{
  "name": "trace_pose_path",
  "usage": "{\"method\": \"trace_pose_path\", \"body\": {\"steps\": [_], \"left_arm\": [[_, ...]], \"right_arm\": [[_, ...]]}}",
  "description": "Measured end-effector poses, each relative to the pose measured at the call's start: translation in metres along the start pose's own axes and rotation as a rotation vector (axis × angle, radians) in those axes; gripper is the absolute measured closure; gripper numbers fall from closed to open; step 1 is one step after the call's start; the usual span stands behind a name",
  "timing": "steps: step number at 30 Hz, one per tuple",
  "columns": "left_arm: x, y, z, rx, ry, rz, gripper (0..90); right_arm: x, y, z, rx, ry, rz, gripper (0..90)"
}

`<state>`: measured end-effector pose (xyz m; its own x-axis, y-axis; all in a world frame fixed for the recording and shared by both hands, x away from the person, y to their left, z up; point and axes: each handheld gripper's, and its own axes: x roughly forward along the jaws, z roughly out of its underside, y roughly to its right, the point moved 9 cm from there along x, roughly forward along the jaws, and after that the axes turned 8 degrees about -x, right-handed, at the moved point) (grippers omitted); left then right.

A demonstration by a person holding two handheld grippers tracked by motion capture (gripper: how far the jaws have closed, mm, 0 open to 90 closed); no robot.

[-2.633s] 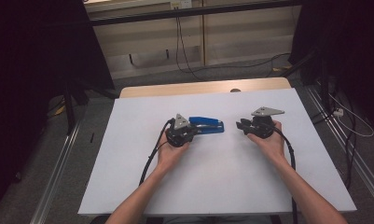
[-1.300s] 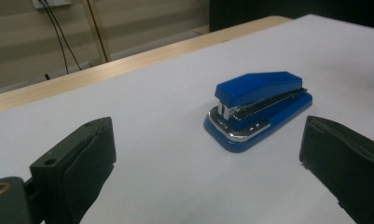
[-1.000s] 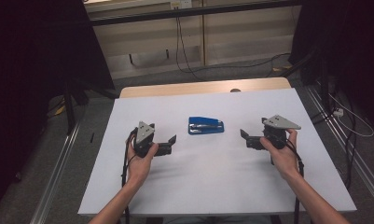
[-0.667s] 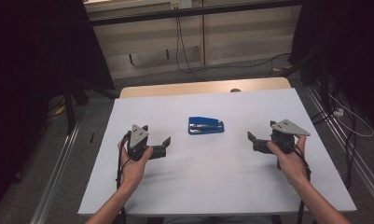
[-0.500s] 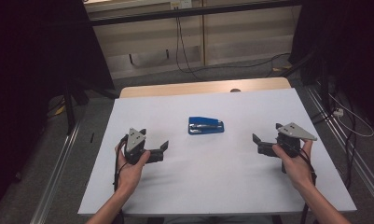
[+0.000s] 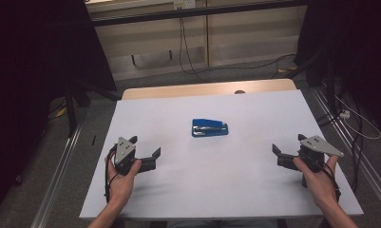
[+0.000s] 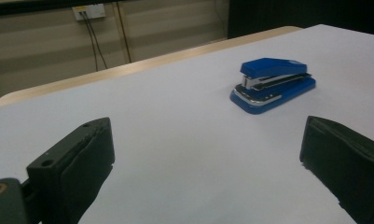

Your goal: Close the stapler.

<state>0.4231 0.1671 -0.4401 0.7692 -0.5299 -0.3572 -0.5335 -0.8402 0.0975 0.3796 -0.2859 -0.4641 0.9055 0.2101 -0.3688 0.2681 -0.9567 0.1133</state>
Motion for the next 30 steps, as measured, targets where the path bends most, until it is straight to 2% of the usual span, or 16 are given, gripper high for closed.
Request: {"method": "trace_pose_path", "body": {"steps": [7,9,11,14,16,17,20,25,30], "left_arm": [[-0.014,-0.008,0.014,-0.001,-0.028,-0.022,3.2],[-0.018,-0.011,0.017,-0.018,-0.024,-0.043,3.2],[-0.022,-0.011,0.018,-0.049,-0.004,-0.041,3.2],[-0.026,-0.015,0.021,-0.036,-0.014,-0.053,3.2],[-0.028,-0.015,0.025,-0.039,-0.024,-0.059,3.2],[-0.029,-0.015,0.026,-0.029,-0.032,-0.058,3.2],[-0.029,-0.014,0.024,-0.012,-0.018,-0.063,3.2],[-0.03,-0.023,0.023,-0.044,-0.007,-0.078,3.2],[-0.031,-0.026,0.025,-0.054,-0.012,-0.082,3.2]], "right_arm": [[-0.01,0.0,0.008,0.005,-0.003,0.007,2.8],[-0.012,-0.001,0.01,0.008,0.003,0.011,2.8],[-0.013,-0.001,0.01,0.013,0.009,0.015,2.8],[-0.014,0.001,0.009,0.005,0.024,0.033,2.8],[-0.015,0.002,0.009,0.021,0.03,0.035,2.8],[-0.015,0.003,0.008,0.02,0.033,0.042,2.8],[-0.019,0.006,0.004,0.027,0.059,0.057,2.8],[-0.016,0.004,0.006,0.016,0.052,0.051,2.3],[-0.013,0.004,0.005,0.015,0.052,0.046,2.0]]}}
